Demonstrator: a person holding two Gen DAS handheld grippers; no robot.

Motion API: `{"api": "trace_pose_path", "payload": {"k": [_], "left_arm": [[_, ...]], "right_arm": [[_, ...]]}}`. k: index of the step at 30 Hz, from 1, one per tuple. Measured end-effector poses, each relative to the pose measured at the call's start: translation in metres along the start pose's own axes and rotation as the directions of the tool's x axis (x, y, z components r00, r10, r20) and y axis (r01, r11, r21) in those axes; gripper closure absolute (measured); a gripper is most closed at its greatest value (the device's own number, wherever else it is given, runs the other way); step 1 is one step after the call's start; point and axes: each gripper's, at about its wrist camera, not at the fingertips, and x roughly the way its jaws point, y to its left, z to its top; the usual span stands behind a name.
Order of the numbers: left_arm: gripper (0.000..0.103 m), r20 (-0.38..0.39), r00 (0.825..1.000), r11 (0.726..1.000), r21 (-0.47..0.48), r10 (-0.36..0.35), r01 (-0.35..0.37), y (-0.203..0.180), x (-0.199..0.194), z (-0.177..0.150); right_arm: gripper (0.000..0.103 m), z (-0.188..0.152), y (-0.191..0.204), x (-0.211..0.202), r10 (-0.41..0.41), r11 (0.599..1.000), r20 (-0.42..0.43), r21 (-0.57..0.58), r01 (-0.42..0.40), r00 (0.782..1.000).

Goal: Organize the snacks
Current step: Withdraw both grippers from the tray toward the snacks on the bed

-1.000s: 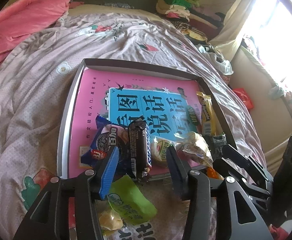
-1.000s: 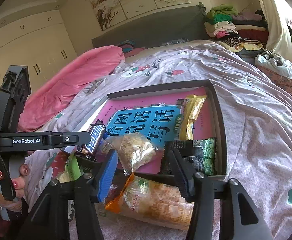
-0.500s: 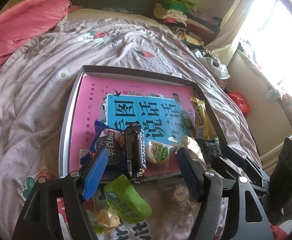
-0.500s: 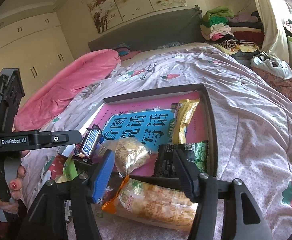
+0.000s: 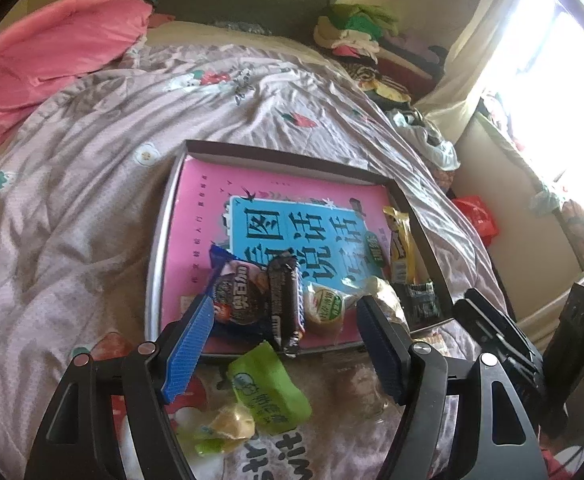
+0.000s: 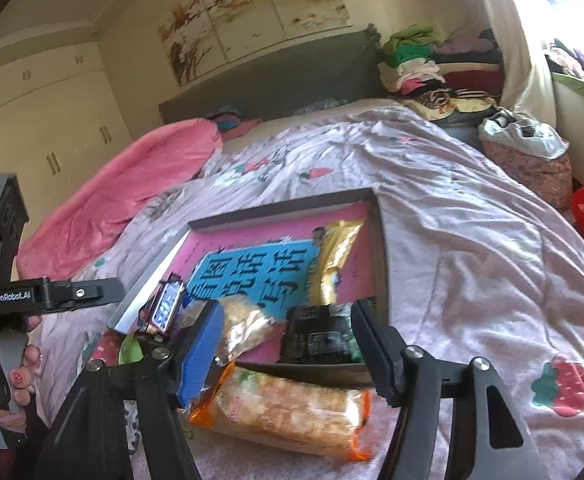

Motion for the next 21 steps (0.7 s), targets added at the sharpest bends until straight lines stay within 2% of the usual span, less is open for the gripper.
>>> {"api": "trace_pose_path", "payload": {"k": [9,21], "left_arm": [[0.028,0.017,1.000,0.999,-0.038,0.013,-0.013,0.018,-0.014,0.000],[0.028,0.000,1.000,0.998,-0.064,0.024,-0.024,0.037,-0.020,-0.011]], "right_arm": [[0.031,0.007,-0.023,-0.014,-0.049,0.995,0.036,0.088,0.046,0.998],[0.029,0.002,-0.025,-0.020,-0.062,0.994,0.001,0.085,0.061,0.998]]}}
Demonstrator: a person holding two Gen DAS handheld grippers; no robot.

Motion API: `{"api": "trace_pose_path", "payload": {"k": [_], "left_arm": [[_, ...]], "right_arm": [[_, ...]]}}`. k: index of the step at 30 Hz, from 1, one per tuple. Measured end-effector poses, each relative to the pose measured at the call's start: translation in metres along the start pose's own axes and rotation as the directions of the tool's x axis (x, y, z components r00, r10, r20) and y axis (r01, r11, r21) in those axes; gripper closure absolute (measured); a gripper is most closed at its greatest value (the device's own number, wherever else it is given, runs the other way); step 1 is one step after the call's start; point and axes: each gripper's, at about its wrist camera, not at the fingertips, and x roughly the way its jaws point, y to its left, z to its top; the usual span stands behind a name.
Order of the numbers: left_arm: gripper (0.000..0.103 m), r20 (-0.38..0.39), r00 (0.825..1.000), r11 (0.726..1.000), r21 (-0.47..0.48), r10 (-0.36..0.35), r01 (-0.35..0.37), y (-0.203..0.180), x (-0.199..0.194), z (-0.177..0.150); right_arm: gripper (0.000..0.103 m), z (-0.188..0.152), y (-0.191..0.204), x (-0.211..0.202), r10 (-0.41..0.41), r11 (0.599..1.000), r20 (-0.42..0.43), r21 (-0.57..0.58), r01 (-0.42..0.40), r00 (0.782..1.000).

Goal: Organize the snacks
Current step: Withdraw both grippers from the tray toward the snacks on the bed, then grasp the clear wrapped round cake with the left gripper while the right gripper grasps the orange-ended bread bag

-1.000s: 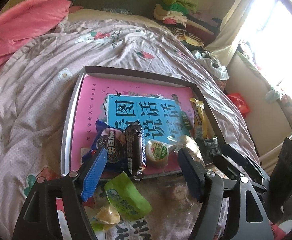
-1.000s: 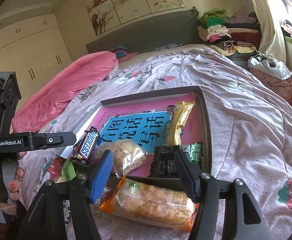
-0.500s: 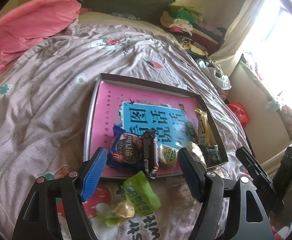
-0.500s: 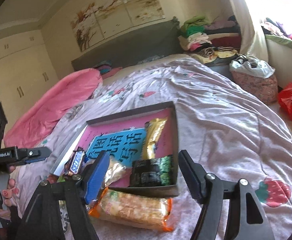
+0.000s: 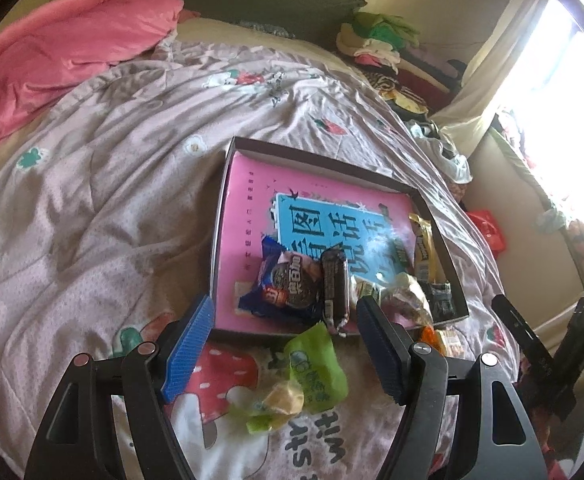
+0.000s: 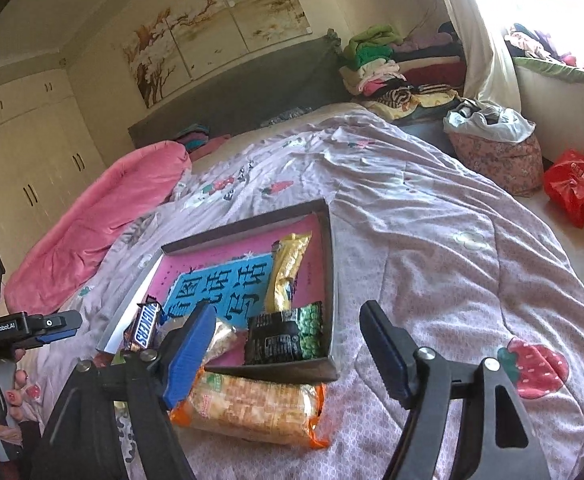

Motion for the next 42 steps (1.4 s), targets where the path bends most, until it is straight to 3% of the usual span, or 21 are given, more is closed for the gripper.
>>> {"api": "trace_pose_path", "payload": {"k": [18,42], "left_arm": [[0.028,-0.060,0.998,0.999,0.037,0.002,0.000,0.000,0.004,-0.024],[0.028,-0.154,0.987,0.984,0.159,-0.050,0.075,-0.056,0.022,-0.054]], "right_arm": [[0.028,-0.013,0.016,-0.003,0.001,0.998,-0.057,-0.056,-0.005,0.998],[0.028,-0.034,0.038,0.000,-0.065,0.975,-0.132,-0.218,0.035,0.989]]}}
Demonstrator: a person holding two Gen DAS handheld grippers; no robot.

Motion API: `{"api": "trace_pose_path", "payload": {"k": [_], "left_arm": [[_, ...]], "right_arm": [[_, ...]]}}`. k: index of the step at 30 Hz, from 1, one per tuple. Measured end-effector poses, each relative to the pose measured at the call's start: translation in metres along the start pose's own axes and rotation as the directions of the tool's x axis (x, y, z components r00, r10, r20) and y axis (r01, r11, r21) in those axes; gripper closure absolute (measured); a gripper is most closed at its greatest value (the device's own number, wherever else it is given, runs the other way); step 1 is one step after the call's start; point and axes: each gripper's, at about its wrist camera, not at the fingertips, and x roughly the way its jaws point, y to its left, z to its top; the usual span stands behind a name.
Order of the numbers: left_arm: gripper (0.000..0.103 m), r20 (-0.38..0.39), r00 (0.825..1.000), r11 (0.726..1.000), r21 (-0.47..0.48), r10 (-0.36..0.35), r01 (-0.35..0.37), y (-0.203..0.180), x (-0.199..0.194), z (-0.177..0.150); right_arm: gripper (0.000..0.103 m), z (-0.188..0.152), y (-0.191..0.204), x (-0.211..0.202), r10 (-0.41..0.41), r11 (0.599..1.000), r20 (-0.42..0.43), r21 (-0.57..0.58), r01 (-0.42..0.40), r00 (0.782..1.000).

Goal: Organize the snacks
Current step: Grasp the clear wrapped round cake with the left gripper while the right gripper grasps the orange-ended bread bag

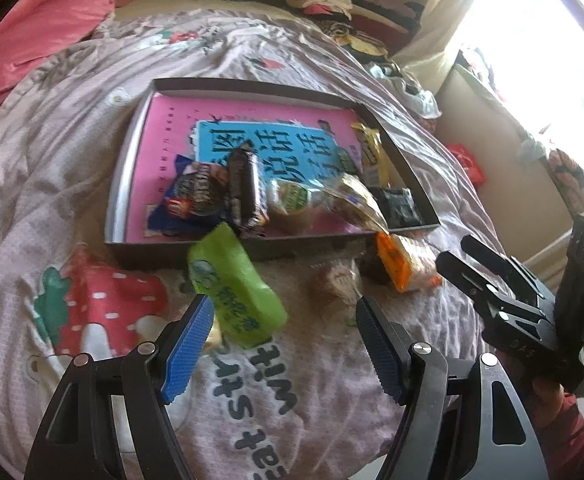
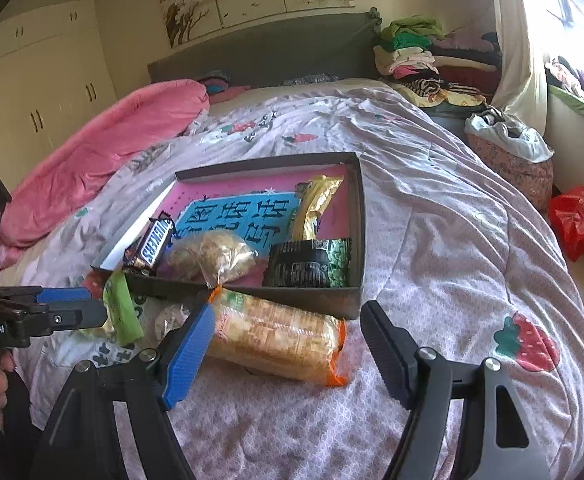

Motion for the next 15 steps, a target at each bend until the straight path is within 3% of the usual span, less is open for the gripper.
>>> {"api": "trace_pose_path", "payload": {"k": [15], "left_arm": [[0.028,-0.058,0.998,1.000,0.025,-0.003,0.004,-0.020,0.024,-0.002]], "right_arm": [[0.028,-0.012,0.022,0.009,-0.065,0.985,-0.038,-0.165,0.057,0.997]]}}
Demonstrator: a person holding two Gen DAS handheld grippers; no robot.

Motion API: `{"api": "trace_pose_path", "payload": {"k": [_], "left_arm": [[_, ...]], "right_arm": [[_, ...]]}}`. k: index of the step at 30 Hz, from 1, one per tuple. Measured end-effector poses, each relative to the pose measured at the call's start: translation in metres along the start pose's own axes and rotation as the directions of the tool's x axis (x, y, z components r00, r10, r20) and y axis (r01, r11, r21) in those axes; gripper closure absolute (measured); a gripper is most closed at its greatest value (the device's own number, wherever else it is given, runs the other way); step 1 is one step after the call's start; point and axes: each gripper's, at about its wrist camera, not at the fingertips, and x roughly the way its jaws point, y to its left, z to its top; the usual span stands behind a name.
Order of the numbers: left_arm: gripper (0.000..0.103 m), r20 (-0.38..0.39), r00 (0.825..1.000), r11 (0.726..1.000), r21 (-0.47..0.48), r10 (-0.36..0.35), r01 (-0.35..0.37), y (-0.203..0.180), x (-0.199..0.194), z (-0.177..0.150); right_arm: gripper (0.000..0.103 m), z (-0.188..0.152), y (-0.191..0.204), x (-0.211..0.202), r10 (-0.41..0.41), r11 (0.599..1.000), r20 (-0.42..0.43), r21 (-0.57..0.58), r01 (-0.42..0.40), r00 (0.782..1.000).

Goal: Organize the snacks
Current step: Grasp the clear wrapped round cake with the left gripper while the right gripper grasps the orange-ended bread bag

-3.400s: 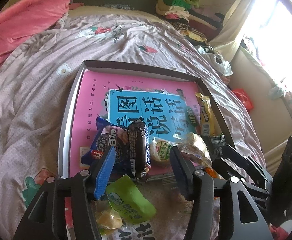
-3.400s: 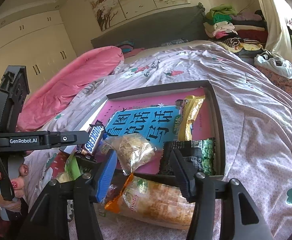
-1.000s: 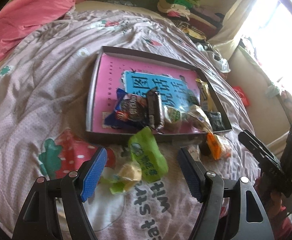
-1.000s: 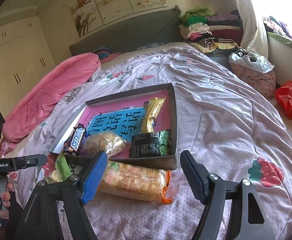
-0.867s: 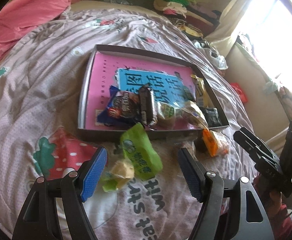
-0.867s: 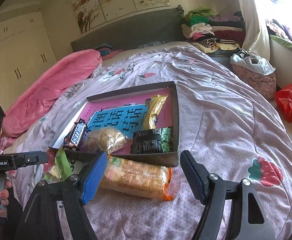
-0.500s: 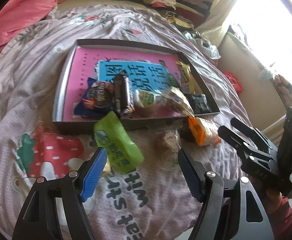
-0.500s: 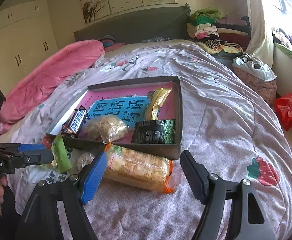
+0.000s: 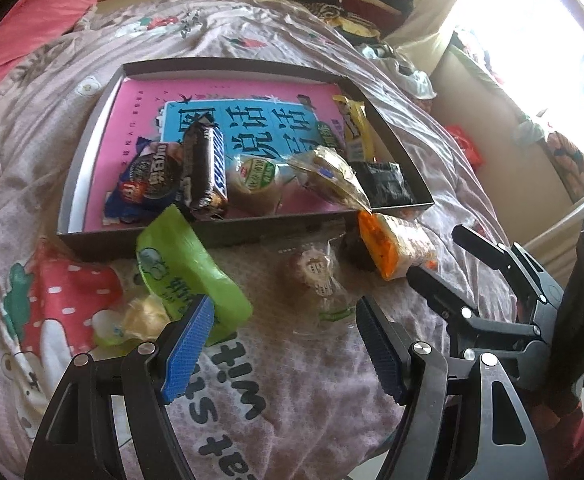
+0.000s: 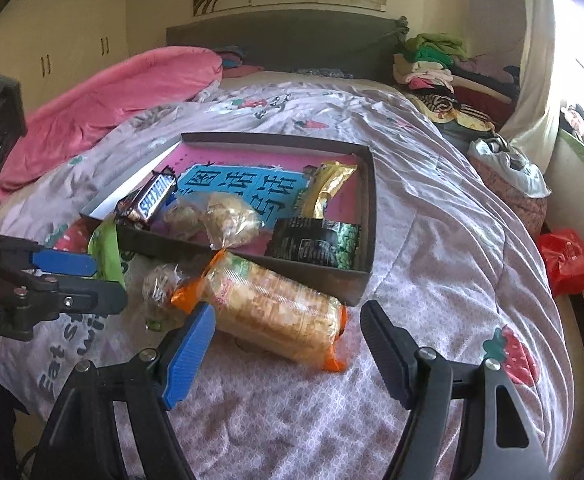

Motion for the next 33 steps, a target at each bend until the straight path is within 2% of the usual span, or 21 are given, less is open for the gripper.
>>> {"api": "trace_pose_path", "payload": {"k": [11,19,27,29,33], "left_arm": [[0.028,-0.024,1.000,1.000,0.008,0.019,-0.018,-0.005,0.011,0.004],[0.028,-0.046,0.998,0.999,0.016,0.033,-0.032,-0.008,0.018,0.004],[0.028,-0.053,0.999,1.000,0.014,0.012,-0.011,-0.011,0.021,0.006],[0.028,-0.055,0.998,1.000,0.005,-0.001,0.001,-0.011,0.023,0.007],[0.029,-0.053,0.998,1.000,-0.017,-0.019,0.018,-0.009,0.025,0.010]], "right_arm": [[0.028,-0.008,0.014,0.011,-0.053,0.992,-0.038,-0.113,0.048,0.998],[0.028,-0.010,0.024,0.016,-0.085,0.981,-0.015,-0.176,0.081,0.996],[0.029,-0.008,0.028,0.027,-0.104,0.971,0.013,-0.214,0.105,0.994],[0.032,-0.006,0.030,0.028,-0.090,0.971,0.021,-0.219,0.093,0.996],[0.043,-0.004,0.028,0.030,-0.067,0.976,0.027,-0.208,0.071,0.997]]}}
